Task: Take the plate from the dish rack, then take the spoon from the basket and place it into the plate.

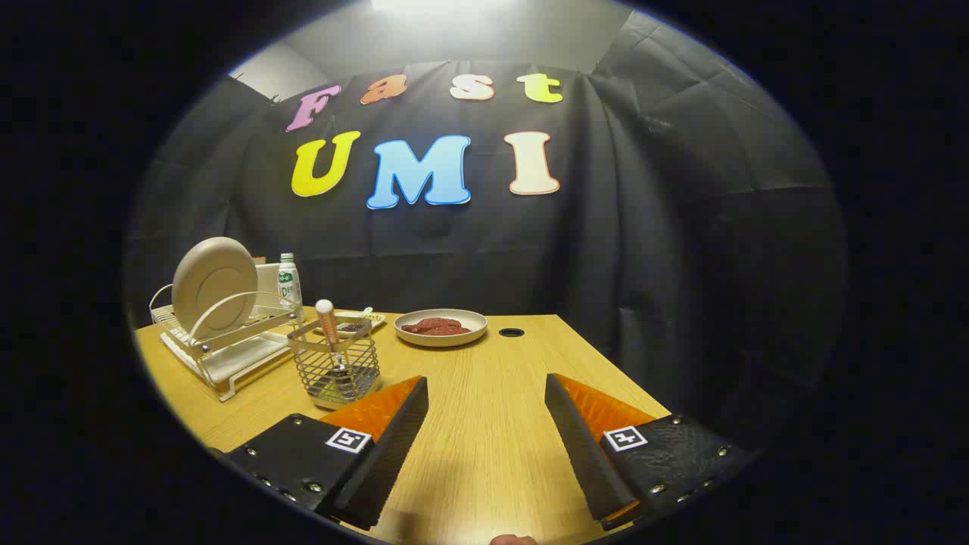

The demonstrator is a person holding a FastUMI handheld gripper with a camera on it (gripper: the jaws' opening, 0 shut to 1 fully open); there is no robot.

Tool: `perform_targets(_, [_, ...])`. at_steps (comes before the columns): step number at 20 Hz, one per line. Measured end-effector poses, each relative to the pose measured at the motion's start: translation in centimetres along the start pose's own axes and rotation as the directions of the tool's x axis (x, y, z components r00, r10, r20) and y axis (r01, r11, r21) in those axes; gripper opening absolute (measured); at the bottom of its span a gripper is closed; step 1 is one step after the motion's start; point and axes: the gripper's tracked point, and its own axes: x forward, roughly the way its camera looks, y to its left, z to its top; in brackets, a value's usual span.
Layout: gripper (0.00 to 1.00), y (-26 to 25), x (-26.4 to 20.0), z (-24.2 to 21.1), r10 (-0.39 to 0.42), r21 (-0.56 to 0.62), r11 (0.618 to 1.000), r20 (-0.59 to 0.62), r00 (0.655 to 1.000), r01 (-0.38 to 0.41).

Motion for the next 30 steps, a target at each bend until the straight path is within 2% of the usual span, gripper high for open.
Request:
perform_targets(3, [0.96, -1.1, 3.1, 3.0, -0.038, 0.009, 0.999, 0.028, 0.999, 0.038])
perform_targets(5, [0.96, -1.2, 3.7, 6.7, -0.059, -0.002, 0.998, 0.042, 0.997, 0.059])
perform_targets(11, [0.96, 3.5, -0.1, 20.7, -0.036, -0.024, 0.999, 0.111, 0.993, 0.039])
perform_targets(13, [0.95, 6.3, -1.8, 23.0, -0.015, -0.013, 1.000, 0.084, 0.996, 0.017])
perform_targets(16, [0.96, 9.5, -3.7, 25.6, -0.025, 0.014, 1.000, 0.084, 0.996, 0.024])
perform_targets(19, [0.96, 11.8, -4.2, 26.2, -0.034, 0.006, 0.999, 0.087, 0.996, 0.033])
perform_targets(22, [0.95, 14.4, -4.5, 26.3, -0.032, 0.028, 0.999, 0.032, 0.999, 0.031])
perform_targets(26, [0.95, 19.7, -3.6, 25.2, 0.069, 0.106, 0.993, -0.113, 0.991, -0.058])
perform_targets(30, [0.96, 24.7, -2.4, 23.9, 0.177, 0.145, 0.979, -0.244, 0.954, -0.144])
